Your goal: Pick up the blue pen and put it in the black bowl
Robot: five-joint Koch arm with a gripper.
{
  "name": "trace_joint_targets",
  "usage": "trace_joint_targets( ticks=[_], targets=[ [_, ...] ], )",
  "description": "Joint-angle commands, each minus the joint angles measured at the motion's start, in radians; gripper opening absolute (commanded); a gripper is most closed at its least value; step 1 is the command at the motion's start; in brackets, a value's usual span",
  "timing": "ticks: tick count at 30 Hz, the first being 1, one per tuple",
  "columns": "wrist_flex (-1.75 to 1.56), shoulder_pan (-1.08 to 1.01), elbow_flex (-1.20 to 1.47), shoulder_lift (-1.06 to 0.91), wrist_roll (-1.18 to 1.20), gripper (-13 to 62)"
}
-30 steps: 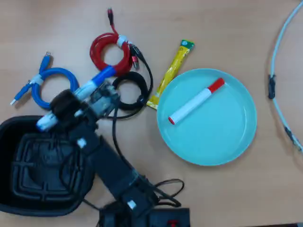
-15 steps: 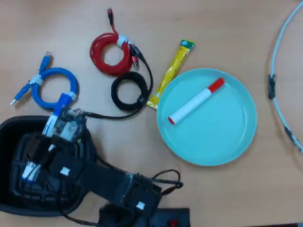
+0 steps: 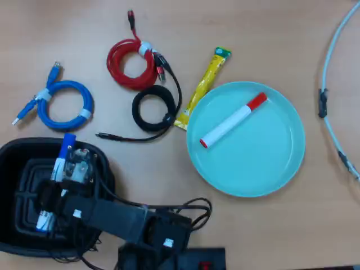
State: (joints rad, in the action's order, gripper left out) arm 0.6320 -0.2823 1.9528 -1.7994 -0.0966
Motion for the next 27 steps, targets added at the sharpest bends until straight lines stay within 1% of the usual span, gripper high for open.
trace_joint_targets(
  ticks=[1, 18, 27],
  targets=[
    [-0.184, 0.026, -0.014, -0.048, -0.005, -6.4],
    [-0.54, 0.123, 0.275, -0.046, -0.006, -6.4],
    [-0.578, 0.15, 0.336, -0.043, -0.014, -6.4]
  ],
)
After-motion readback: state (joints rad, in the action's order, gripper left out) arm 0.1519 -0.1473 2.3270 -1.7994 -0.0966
